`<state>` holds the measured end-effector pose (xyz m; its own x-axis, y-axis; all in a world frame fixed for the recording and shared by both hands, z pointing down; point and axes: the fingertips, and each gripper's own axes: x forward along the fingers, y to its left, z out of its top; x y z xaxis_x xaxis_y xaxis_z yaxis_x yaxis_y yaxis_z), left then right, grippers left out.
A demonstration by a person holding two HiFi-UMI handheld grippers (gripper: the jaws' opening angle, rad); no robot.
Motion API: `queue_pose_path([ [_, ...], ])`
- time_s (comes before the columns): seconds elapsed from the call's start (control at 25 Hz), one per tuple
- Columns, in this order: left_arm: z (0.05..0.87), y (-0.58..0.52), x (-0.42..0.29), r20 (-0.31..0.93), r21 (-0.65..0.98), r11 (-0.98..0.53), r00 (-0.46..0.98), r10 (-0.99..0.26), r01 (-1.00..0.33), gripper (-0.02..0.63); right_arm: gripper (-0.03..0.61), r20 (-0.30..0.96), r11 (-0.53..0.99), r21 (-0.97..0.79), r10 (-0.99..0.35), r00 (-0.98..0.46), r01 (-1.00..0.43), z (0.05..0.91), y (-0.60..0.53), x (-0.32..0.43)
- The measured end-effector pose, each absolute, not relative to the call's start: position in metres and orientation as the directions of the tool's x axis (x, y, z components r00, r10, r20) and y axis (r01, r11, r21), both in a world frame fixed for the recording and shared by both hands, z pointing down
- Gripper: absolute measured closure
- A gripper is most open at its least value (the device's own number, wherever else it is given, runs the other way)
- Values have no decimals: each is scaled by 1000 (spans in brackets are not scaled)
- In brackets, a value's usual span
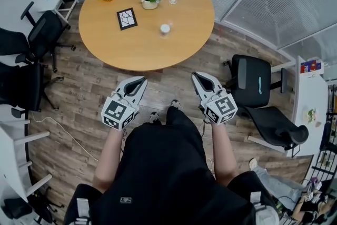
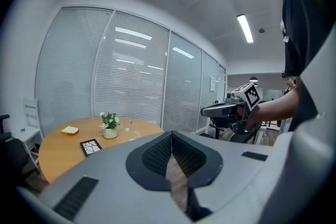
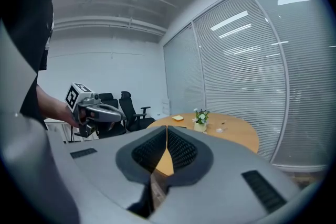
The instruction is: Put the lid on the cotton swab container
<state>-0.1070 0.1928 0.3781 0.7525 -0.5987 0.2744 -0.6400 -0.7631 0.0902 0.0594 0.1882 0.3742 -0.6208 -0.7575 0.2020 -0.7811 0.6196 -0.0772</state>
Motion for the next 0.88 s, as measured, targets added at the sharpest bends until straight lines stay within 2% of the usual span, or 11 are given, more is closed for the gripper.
queue_pose_path([
  [0.88, 385, 134, -50, 340, 87, -668, 652, -677, -739, 606, 574, 251, 678, -129, -684, -685, -724, 398, 93, 142],
])
